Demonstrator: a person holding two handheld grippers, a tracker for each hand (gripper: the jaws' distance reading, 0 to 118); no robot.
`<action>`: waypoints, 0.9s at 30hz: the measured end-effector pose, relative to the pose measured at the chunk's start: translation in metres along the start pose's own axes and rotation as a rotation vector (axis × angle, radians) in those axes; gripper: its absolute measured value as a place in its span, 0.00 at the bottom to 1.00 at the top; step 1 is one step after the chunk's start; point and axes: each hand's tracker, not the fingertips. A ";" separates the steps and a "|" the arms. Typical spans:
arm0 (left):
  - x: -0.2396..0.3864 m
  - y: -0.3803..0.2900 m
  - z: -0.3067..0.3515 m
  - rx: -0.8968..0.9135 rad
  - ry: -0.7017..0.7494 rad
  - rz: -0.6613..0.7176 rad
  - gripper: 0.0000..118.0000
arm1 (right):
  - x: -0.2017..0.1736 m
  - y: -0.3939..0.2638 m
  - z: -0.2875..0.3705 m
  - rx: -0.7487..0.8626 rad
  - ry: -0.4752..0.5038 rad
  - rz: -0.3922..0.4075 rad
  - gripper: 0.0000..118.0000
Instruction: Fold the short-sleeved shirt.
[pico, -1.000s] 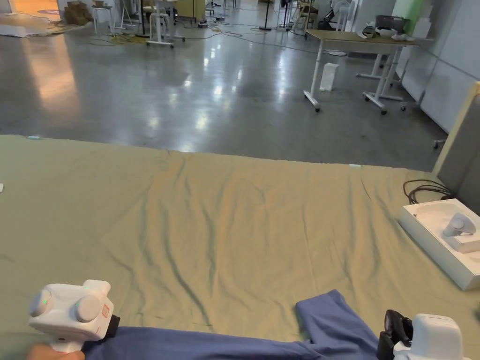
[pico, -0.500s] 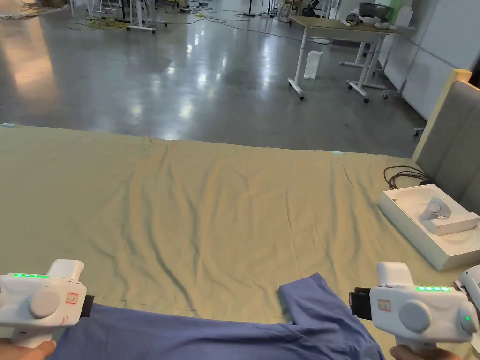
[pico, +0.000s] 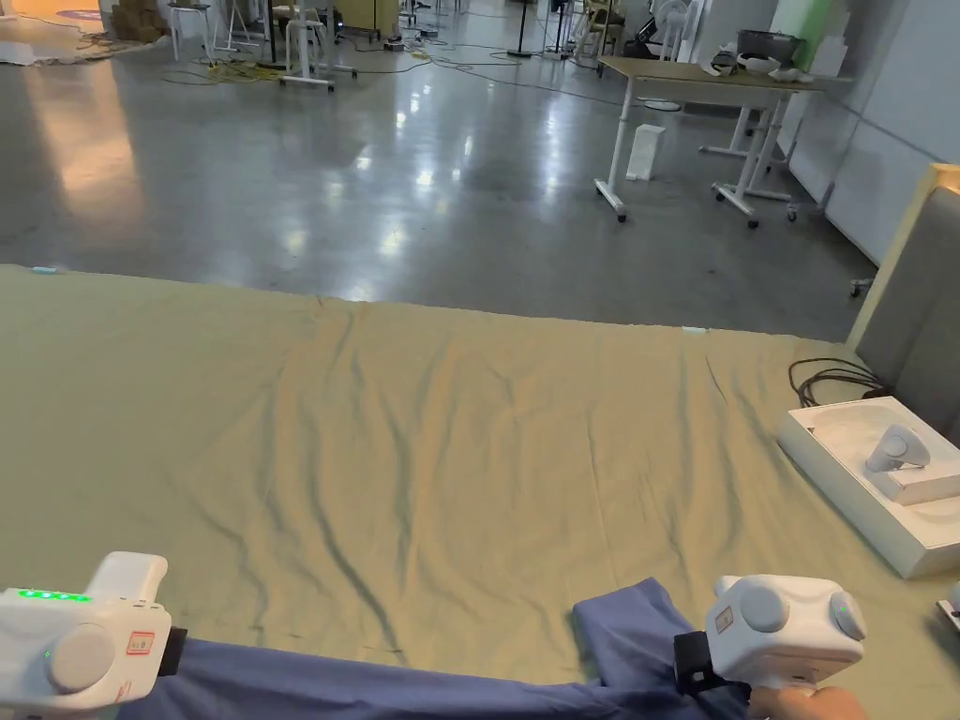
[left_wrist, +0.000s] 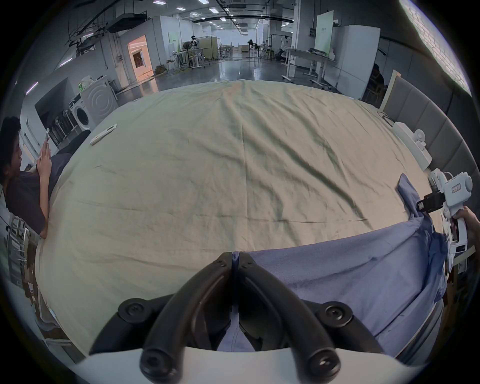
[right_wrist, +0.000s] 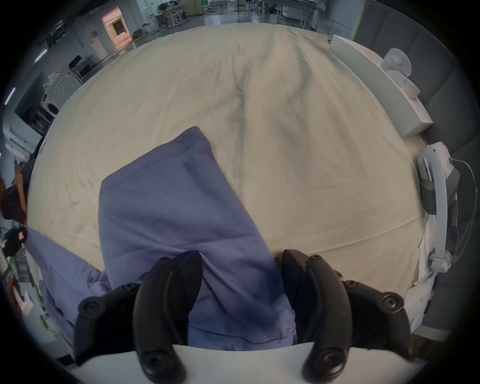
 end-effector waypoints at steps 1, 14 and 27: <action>0.001 0.000 -0.001 -0.005 0.003 -0.002 0.03 | -0.002 -0.001 0.001 0.012 -0.009 -0.002 0.53; 0.004 -0.007 -0.007 -0.035 0.008 0.006 0.03 | 0.002 -0.011 0.011 0.074 0.032 -0.011 0.00; -0.006 -0.012 0.038 0.058 -0.042 0.049 0.03 | 0.014 -0.059 0.119 0.341 0.132 -0.055 0.00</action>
